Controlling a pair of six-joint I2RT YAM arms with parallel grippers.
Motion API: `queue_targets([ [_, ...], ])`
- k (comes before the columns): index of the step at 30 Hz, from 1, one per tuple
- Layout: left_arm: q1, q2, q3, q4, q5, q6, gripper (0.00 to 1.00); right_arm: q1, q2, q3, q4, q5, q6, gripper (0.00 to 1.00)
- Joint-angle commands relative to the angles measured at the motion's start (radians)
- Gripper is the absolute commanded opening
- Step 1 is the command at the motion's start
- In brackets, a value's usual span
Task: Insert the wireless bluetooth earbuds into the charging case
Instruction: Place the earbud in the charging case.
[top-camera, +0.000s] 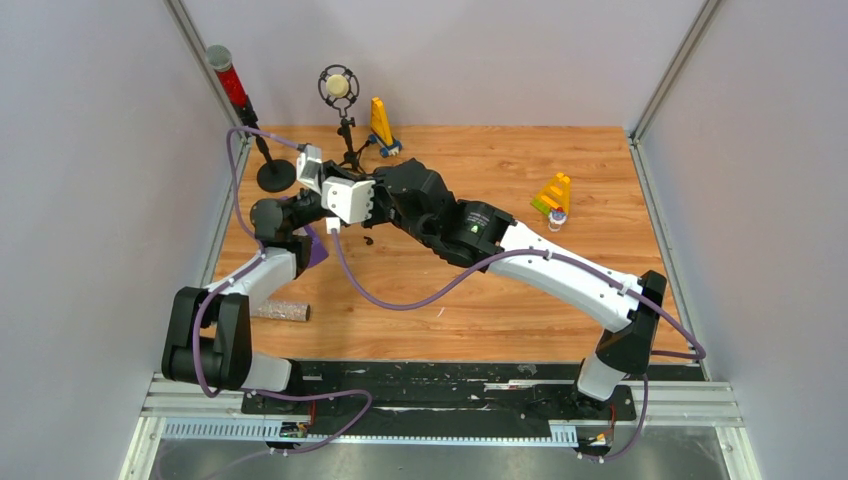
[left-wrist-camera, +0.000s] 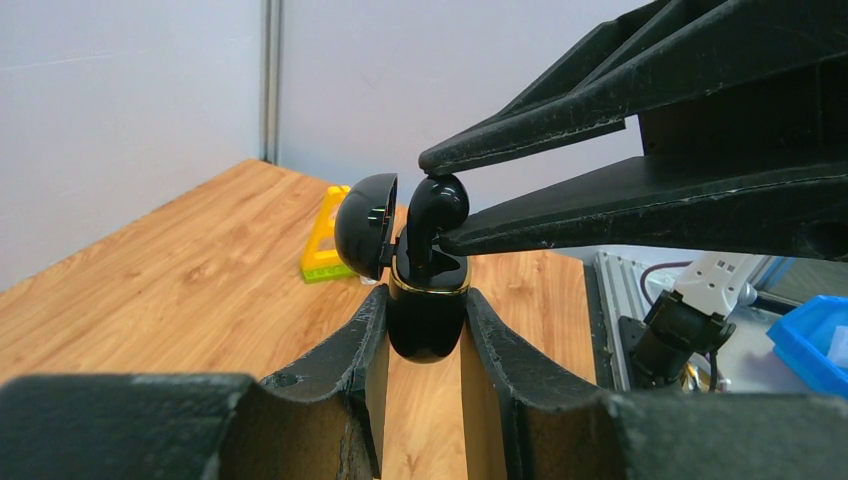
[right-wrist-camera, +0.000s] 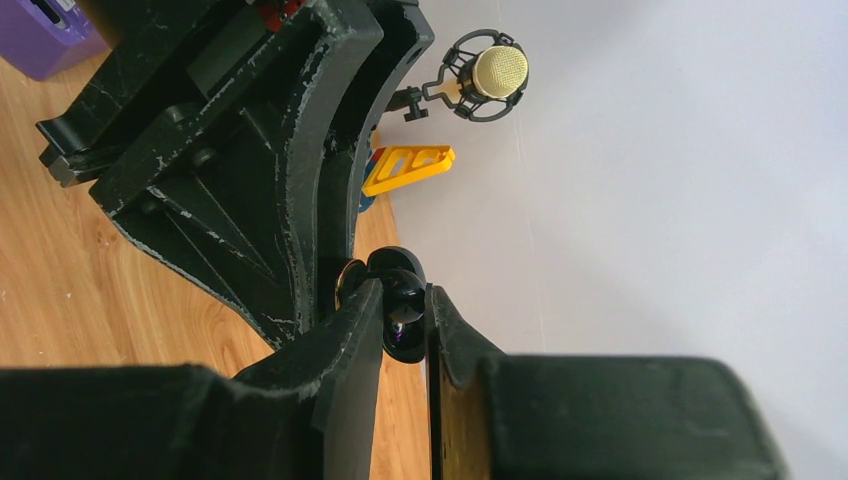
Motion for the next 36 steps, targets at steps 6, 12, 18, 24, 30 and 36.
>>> queue_targets([
  [6,0.024,-0.042,0.047,0.049,-0.036,-0.015,0.00,0.024,-0.019,-0.001,0.011,0.023,-0.012,0.19],
  [12,0.037,-0.043,0.054,0.023,-0.056,-0.028,0.00,0.026,-0.021,0.004,0.011,0.028,-0.011,0.18],
  [18,0.043,-0.036,0.063,-0.012,-0.084,-0.051,0.00,0.031,-0.012,0.009,0.023,0.039,0.001,0.17],
  [24,0.044,-0.034,0.069,-0.016,-0.094,-0.076,0.00,0.035,-0.002,0.024,0.058,0.059,-0.002,0.16],
  [30,0.046,-0.035,0.069,-0.016,-0.096,-0.077,0.00,0.042,-0.007,0.028,0.058,0.066,-0.014,0.17],
  [36,0.047,-0.039,0.069,-0.007,-0.090,-0.075,0.00,0.044,-0.008,0.035,0.059,0.064,-0.018,0.24],
])
